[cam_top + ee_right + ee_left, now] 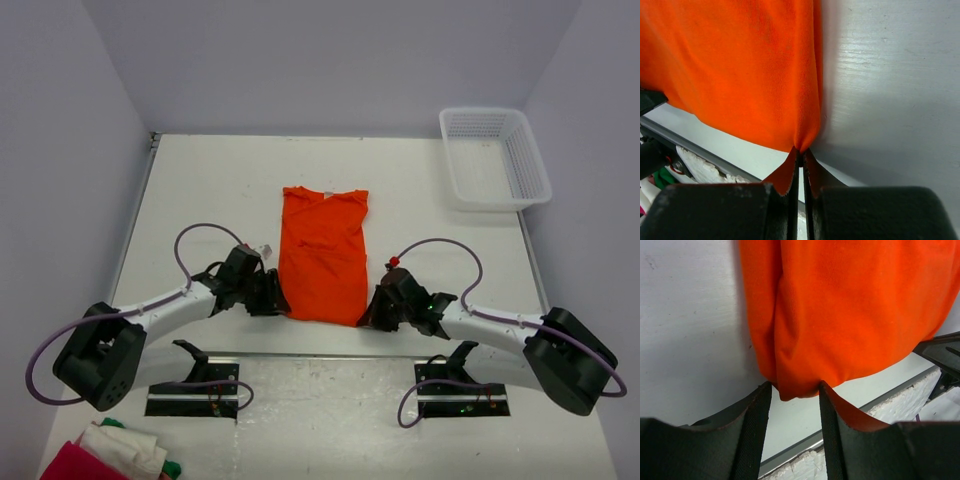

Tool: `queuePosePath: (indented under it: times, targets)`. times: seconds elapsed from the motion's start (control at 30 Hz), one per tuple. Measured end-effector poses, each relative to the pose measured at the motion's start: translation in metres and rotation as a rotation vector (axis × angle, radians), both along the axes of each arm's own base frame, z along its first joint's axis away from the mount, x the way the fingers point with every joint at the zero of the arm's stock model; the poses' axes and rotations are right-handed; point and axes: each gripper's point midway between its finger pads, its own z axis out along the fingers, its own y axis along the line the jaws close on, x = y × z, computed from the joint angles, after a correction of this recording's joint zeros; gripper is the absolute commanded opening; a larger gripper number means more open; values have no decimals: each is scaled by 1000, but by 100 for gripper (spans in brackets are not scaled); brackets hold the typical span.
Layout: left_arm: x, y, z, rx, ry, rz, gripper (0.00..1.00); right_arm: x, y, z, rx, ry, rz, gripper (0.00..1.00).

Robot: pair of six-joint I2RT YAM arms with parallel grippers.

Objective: Fold and stack the t-shirts
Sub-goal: Grab one side of the 2/3 rectangular tshirt with both arms

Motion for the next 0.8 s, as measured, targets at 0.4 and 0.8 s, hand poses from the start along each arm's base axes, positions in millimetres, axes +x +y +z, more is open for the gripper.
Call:
queuePosePath:
  times: [0.4,0.8]
  targets:
    - [2,3,0,15,-17,12,42,-2,-2,0,-7,5,-1,0]
    - [0,7,-1,20,-25,18,39,-2,-2,0,-7,5,-1,0]
